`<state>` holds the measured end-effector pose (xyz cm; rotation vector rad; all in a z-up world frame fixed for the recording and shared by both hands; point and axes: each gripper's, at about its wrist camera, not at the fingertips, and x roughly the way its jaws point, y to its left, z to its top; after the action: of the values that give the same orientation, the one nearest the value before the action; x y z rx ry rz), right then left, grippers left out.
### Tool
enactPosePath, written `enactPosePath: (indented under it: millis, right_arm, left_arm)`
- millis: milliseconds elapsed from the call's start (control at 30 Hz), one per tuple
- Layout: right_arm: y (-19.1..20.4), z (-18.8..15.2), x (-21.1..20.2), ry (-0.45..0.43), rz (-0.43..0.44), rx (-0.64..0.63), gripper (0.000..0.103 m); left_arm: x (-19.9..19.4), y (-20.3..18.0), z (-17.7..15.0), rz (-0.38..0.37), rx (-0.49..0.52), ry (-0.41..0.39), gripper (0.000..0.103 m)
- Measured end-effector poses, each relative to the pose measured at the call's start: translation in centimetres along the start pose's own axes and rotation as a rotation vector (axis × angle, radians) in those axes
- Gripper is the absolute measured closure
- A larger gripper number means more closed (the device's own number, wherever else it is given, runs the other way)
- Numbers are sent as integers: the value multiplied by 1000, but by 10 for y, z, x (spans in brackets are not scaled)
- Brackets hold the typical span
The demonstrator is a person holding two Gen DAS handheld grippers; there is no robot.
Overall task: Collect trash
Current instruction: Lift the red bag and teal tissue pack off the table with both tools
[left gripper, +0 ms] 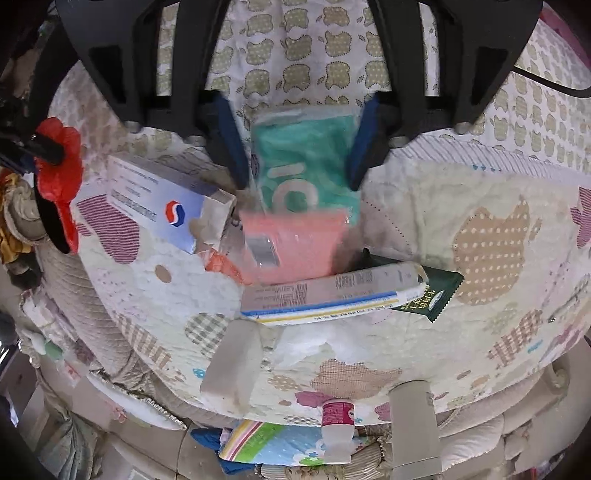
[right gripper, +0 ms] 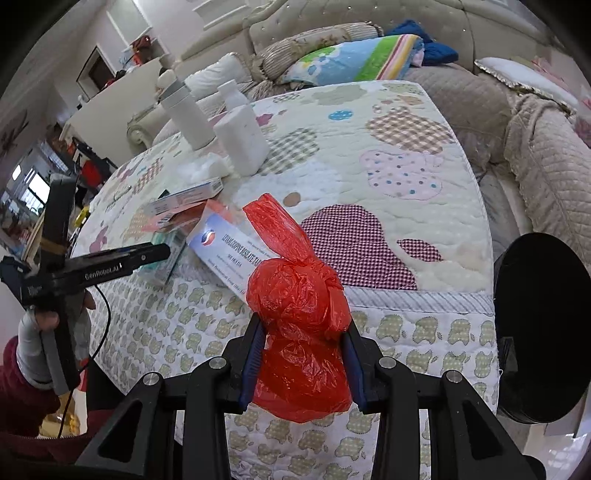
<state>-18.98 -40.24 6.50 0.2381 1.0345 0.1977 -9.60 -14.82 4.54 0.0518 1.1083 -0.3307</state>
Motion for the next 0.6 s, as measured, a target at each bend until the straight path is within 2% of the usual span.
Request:
enactPosePath:
  millis: [167,267,300,333,367,400,433,600]
  right_arm:
    - [4,2,2,0,6,-8,65]
    - [5,2,3,3,7,-11,65]
    - [5,2,3,2,7,-10,65]
    - [5,2,4,1,9,-7,65]
    - [5,2,4,0,11,-4,65]
    - [5,2,4,-1,11,-3,65]
    - [5,2,4,0,9,-3,65]
    - [2,4,0,-11,6,1,65]
  left_arm:
    - [2,2,0,6,-1,5,46]
    - [10,4,-2,37,6,29,45]
    - [14,8,-3,24,-4,47,45]
    - [15,11,-4,8,-21,50,48]
    - [12,13,-5,-1,-32,32,55]
    - [10,15,-6,-17,-49,28,78]
    - [9,16,-6,-35,-56,40,82]
    - [-15,9,-10,-107,-31,3,85]
